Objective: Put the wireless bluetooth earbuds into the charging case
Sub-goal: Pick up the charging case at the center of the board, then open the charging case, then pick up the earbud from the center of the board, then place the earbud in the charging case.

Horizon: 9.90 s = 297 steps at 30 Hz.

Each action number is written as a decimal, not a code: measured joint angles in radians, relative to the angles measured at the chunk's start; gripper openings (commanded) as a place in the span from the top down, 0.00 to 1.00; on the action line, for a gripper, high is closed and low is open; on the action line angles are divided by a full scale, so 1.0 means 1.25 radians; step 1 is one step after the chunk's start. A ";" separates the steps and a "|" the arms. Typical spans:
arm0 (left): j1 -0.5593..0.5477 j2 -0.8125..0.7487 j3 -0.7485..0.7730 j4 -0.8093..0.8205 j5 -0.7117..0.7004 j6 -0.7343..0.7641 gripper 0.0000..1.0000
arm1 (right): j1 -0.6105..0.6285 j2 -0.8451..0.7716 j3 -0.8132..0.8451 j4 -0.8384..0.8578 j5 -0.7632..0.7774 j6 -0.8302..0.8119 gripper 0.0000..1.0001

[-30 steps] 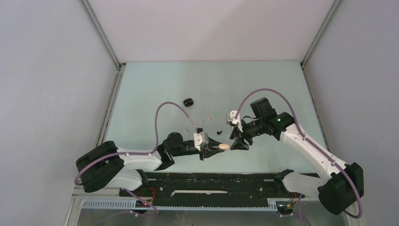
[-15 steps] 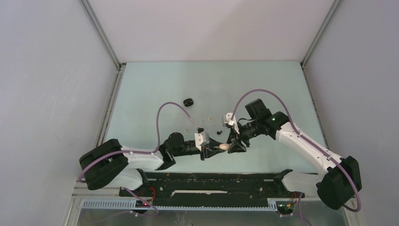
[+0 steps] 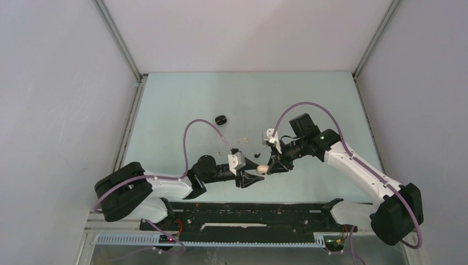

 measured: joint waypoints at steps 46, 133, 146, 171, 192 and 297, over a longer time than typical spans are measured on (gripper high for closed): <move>0.031 0.175 0.005 0.240 0.099 -0.161 0.92 | -0.022 -0.030 0.001 -0.023 -0.020 0.011 0.69; -0.135 -0.629 -0.114 -0.383 -0.375 -0.069 1.00 | -0.014 0.712 0.513 0.152 0.403 0.001 0.54; -0.135 -0.639 -0.118 -0.384 -0.382 -0.069 1.00 | 0.031 0.811 0.631 0.041 0.455 -0.103 0.52; -0.135 -0.659 -0.142 -0.389 -0.388 -0.069 1.00 | 0.068 0.870 0.740 -0.096 0.425 -0.173 0.57; -0.135 -0.657 -0.142 -0.403 -0.388 -0.069 1.00 | 0.067 0.879 0.752 -0.126 0.371 -0.258 0.66; -0.136 -0.145 -0.103 0.191 -0.534 -0.036 1.00 | 0.594 -0.177 -0.079 0.601 0.951 -0.267 1.00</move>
